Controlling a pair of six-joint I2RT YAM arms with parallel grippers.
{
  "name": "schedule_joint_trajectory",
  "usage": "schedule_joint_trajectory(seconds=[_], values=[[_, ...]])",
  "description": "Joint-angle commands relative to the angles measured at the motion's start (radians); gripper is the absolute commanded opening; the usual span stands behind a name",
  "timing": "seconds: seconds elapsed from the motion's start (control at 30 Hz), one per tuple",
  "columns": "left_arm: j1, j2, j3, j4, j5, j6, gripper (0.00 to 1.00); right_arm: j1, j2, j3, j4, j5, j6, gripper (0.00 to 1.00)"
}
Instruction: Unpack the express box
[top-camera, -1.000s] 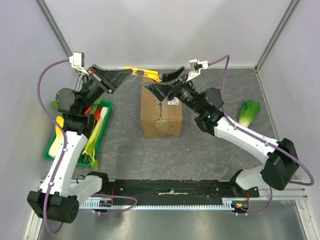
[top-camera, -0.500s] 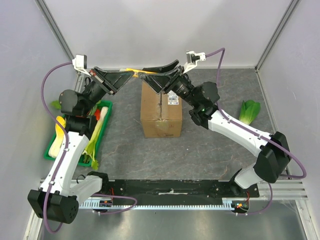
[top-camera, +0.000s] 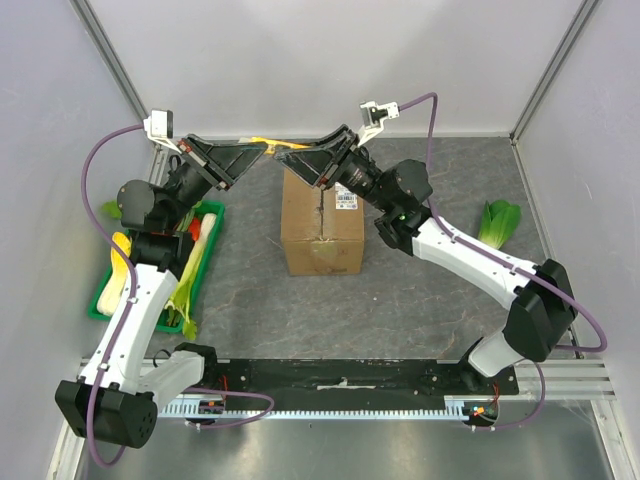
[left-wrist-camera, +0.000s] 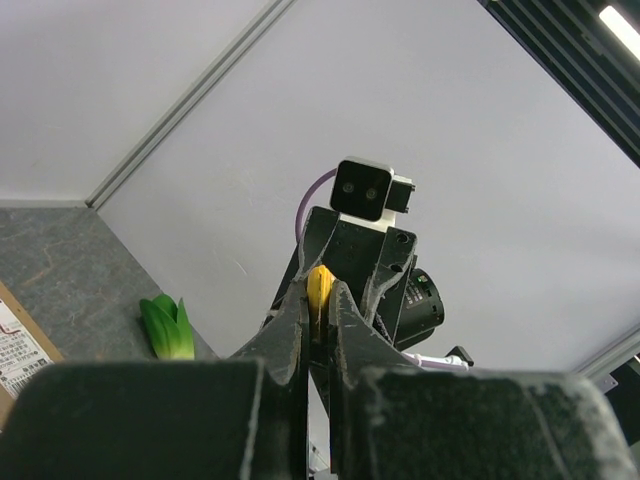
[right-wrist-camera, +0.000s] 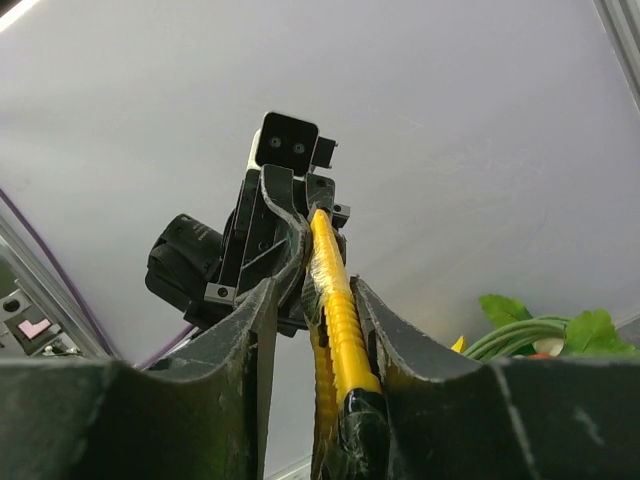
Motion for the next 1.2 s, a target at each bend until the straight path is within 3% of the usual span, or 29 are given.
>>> schedule_joint_trajectory(seconds=[0.0,0.23,0.37,0.53,0.63,0.73,0.77,0.8,0.87,1.0,1.1,1.17], values=[[-0.005,-0.015,-0.007,0.036,0.017,-0.013,0.02,0.003,0.007,0.057,0.011,-0.013,0.015,0.37],[-0.005,-0.018,-0.013,0.036,0.016,-0.012,0.02,0.003,0.019,0.075,0.007,-0.007,0.031,0.26],[-0.005,-0.021,-0.021,0.034,0.019,-0.009,0.02,0.003,0.024,0.078,0.010,-0.004,0.040,0.44],[-0.005,-0.022,-0.028,0.036,0.020,-0.007,0.02,0.002,0.035,0.080,0.016,-0.001,0.066,0.46],[-0.005,-0.025,-0.032,0.034,0.022,-0.005,0.02,0.002,0.039,0.080,0.019,0.003,0.077,0.38],[-0.005,-0.024,-0.030,0.034,0.020,-0.004,0.02,-0.003,0.046,0.089,-0.007,0.001,0.078,0.22],[-0.005,-0.024,-0.030,0.030,0.020,-0.001,0.02,-0.005,0.046,0.089,-0.018,0.010,0.077,0.10],[-0.005,-0.025,-0.029,0.027,0.020,0.004,0.02,-0.006,0.044,0.086,-0.027,0.016,0.078,0.04],[-0.003,-0.024,-0.024,0.008,0.022,0.016,0.04,-0.014,0.036,0.077,-0.062,0.027,0.074,0.00],[-0.003,-0.038,-0.021,-0.053,0.020,0.095,0.51,-0.043,-0.020,0.029,-0.124,0.078,0.054,0.00],[-0.003,-0.055,-0.009,-0.163,0.008,0.198,0.77,-0.070,-0.069,0.006,-0.217,0.119,-0.003,0.00],[0.002,-0.064,0.004,-0.226,-0.007,0.285,0.84,-0.087,-0.097,-0.007,-0.297,0.154,-0.040,0.00]])
